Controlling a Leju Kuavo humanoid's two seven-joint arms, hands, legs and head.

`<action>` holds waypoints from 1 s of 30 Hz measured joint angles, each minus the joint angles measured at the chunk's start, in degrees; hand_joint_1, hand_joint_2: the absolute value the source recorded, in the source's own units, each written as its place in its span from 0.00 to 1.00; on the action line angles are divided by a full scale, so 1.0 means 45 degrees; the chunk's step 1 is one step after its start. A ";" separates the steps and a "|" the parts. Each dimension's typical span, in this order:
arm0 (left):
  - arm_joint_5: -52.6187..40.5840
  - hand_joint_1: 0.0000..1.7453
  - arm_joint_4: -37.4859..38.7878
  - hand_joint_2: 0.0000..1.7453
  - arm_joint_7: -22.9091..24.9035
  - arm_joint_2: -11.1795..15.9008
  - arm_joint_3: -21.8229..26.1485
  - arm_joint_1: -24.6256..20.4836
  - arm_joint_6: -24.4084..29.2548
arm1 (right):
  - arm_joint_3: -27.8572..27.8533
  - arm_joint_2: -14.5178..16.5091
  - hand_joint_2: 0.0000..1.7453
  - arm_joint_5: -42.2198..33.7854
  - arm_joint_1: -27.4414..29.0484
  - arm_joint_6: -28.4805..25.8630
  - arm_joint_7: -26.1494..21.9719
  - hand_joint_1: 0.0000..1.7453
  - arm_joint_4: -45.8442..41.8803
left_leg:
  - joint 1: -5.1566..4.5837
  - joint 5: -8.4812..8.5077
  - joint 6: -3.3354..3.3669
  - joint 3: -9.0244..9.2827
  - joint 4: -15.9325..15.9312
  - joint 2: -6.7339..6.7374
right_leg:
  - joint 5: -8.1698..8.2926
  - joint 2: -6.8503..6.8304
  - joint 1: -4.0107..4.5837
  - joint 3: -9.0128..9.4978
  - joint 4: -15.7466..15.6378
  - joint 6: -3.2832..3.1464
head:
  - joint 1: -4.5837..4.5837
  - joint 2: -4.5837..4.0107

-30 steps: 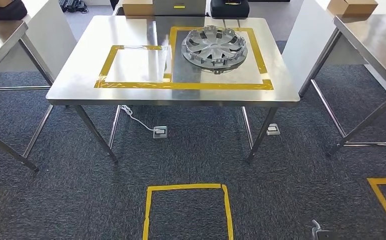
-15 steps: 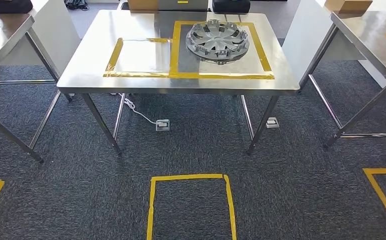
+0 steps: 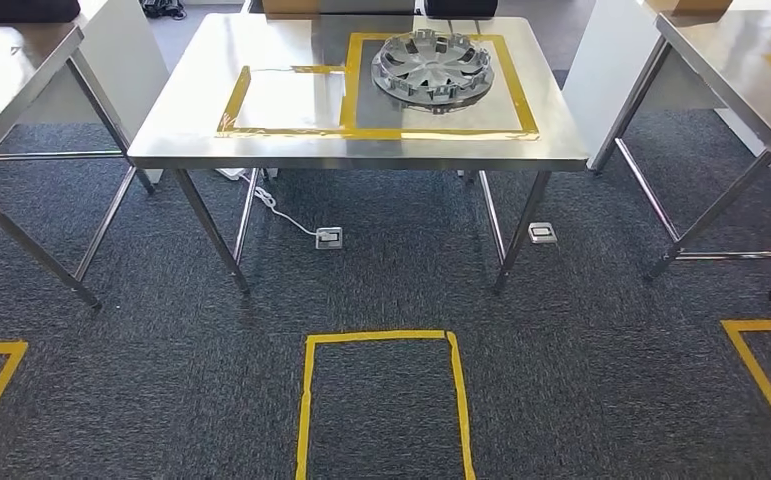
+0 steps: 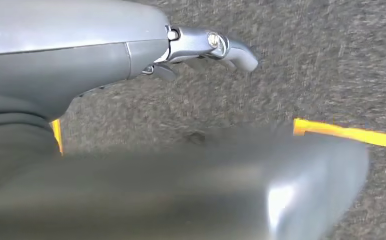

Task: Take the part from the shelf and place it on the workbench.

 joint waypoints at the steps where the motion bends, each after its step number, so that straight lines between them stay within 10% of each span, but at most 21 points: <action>1: -0.0002 0.00 0.0000 1.00 0.0068 0.0009 0.0000 -0.0015 0.0024 | -0.0062 0.0034 1.00 -0.0028 -0.0013 0.0094 0.0320 0.00 0.0009 | -0.0020 -0.0120 0.0063 -0.0013 -0.0047 0.0000 | 0.0078 0.0005 -0.0015 -0.0030 -0.0051 0.0013 | -0.0021 0.0000; 7: 0.0051 0.00 0.0003 1.00 0.0113 0.0061 0.0005 -0.0033 0.0101 | -0.0288 0.0181 1.00 0.0073 -0.0011 0.0574 0.1011 0.00 0.0067 | 0.0061 0.0786 -0.0246 -0.0052 -0.0297 -0.0021 | 0.0263 -0.0010 0.0082 -0.0253 0.0120 -0.0208 | -0.0090 0.0000; 20: -0.0141 0.00 -0.0002 1.00 0.0580 0.0042 -0.0125 -0.0017 0.0377 | -0.0402 0.0203 1.00 0.0062 -0.0004 0.1176 0.0803 0.00 0.0067 | 0.0074 0.0858 -0.0319 -0.0130 -0.0284 -0.0022 | 0.0289 -0.0011 0.0093 -0.0356 0.0193 -0.0246 | -0.0095 0.0000; 30: 0.2147 0.00 -0.0295 1.00 0.1152 0.0126 -0.2827 0.0410 0.0673 | 0.0710 0.0200 1.00 -0.1210 0.0348 0.0642 0.0623 0.00 0.0028 | 0.0073 0.0862 -0.0302 -0.0184 -0.0257 -0.0022 | 0.0302 -0.0012 0.0092 -0.0393 0.0194 -0.0225 | -0.0095 0.0000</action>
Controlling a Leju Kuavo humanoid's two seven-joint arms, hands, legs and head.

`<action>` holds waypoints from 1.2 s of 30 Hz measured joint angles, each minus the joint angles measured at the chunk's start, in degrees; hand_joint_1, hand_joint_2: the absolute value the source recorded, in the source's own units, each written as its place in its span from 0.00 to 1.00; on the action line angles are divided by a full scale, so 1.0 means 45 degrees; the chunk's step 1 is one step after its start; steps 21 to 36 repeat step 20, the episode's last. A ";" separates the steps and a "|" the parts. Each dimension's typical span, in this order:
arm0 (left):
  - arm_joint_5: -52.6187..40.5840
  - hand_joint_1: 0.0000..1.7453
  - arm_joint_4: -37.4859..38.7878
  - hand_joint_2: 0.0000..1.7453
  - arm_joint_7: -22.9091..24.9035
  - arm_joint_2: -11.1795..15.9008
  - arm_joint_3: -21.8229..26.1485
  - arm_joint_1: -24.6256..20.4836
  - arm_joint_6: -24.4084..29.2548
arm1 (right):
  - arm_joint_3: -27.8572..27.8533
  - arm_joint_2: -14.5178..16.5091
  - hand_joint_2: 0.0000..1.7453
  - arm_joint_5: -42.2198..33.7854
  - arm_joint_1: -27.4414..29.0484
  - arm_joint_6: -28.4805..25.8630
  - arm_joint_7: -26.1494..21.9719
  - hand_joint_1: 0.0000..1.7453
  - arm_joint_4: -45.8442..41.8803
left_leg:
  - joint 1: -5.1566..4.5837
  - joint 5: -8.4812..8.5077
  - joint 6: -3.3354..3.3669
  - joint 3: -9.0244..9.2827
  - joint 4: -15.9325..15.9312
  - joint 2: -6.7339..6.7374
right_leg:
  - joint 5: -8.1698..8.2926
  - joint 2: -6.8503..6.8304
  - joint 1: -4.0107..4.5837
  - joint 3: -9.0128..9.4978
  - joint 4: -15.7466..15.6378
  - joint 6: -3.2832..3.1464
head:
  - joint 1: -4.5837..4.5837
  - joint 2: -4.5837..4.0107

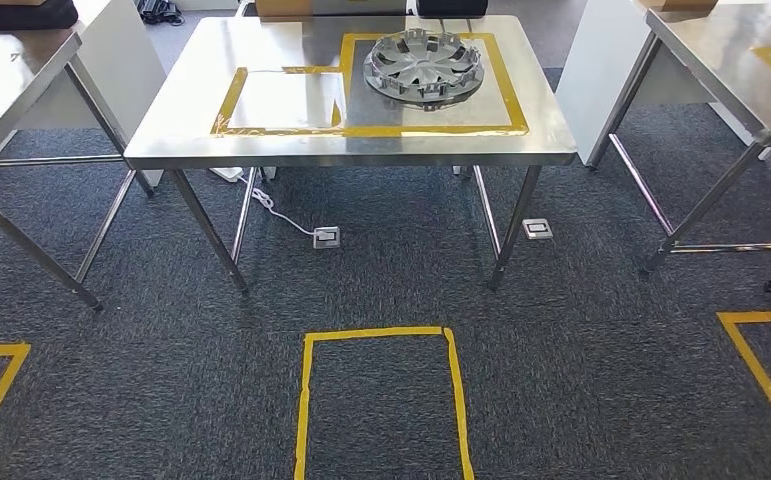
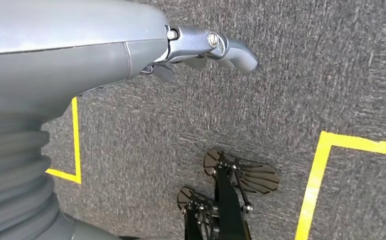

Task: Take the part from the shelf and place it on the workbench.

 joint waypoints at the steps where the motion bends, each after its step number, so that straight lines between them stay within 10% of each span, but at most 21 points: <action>1: 0.0255 0.00 -0.0042 1.00 0.0062 0.0018 -0.0328 0.0052 0.0028 | 0.0153 -0.0001 1.00 -0.0137 0.0044 -0.0058 -0.0007 0.00 -0.0024 | 0.0000 0.0000 0.0002 -0.0001 0.0001 0.0000 | 0.0001 0.0000 0.0000 -0.0001 0.0000 0.0001 | 0.0000 0.0000; 7: 0.1793 0.00 -0.0308 1.00 0.0414 0.0118 -0.2373 0.0368 0.0200 | 0.1097 -0.0011 1.00 -0.0963 0.0304 -0.0414 -0.0025 0.00 -0.0272 | 0.0000 0.0005 0.0011 -0.0009 0.0003 0.0000 | 0.0009 -0.0001 0.0000 -0.0008 0.0000 0.0010 | 0.0000 0.0000; 9: 0.2308 0.00 -0.0398 1.00 0.0540 0.0147 -0.3056 0.0479 0.0262 | 0.1456 -0.0013 0.50 -0.1244 0.0392 -0.0535 -0.0030 0.00 -0.0373 | 0.0000 0.0007 0.0013 -0.0012 0.0003 0.0000 | 0.0012 -0.0001 0.0000 -0.0011 0.0000 0.0011 | 0.0000 0.0000; 11: 0.2823 0.00 -0.0492 0.50 0.0661 0.0177 -0.3753 0.0590 0.0318 | 0.1834 -0.0018 0.00 -0.1524 0.0485 -0.0653 -0.0038 0.00 -0.0475 | 0.0000 0.0008 0.0015 -0.0016 0.0003 0.0001 | 0.0014 -0.0001 0.0000 -0.0015 0.0000 0.0011 | 0.0000 0.0000; 13: 0.3348 0.00 -0.0585 0.00 0.0783 0.0210 -0.4466 0.0701 0.0379 | 0.2212 -0.0024 0.00 -0.1801 0.0572 -0.0773 -0.0046 0.00 -0.0576 | 0.0000 0.0009 0.0016 -0.0020 0.0003 0.0001 | 0.0016 -0.0001 0.0000 -0.0020 0.0000 0.0011 | 0.0000 0.0000; 20: 0.4997 0.00 -0.0904 0.00 0.1170 0.0307 -0.6767 0.1067 0.0565 | 0.3434 -0.0054 0.00 -0.2705 0.0880 -0.1153 -0.0114 0.00 -0.0923 | -0.0001 0.0010 0.0017 -0.0032 0.0005 0.0001 | 0.0018 -0.0001 -0.0001 -0.0030 0.0000 0.0012 | 0.0000 0.0000; 36: 0.4997 0.00 -0.0904 0.00 0.1170 0.0307 -0.6767 0.1067 0.0565 | 0.3434 -0.0054 0.00 -0.2705 0.0880 -0.1153 -0.0114 0.00 -0.0923 | -0.0001 0.0010 0.0017 -0.0032 0.0005 0.0001 | 0.0018 -0.0001 -0.0001 -0.0030 0.0000 0.0012 | 0.0000 0.0000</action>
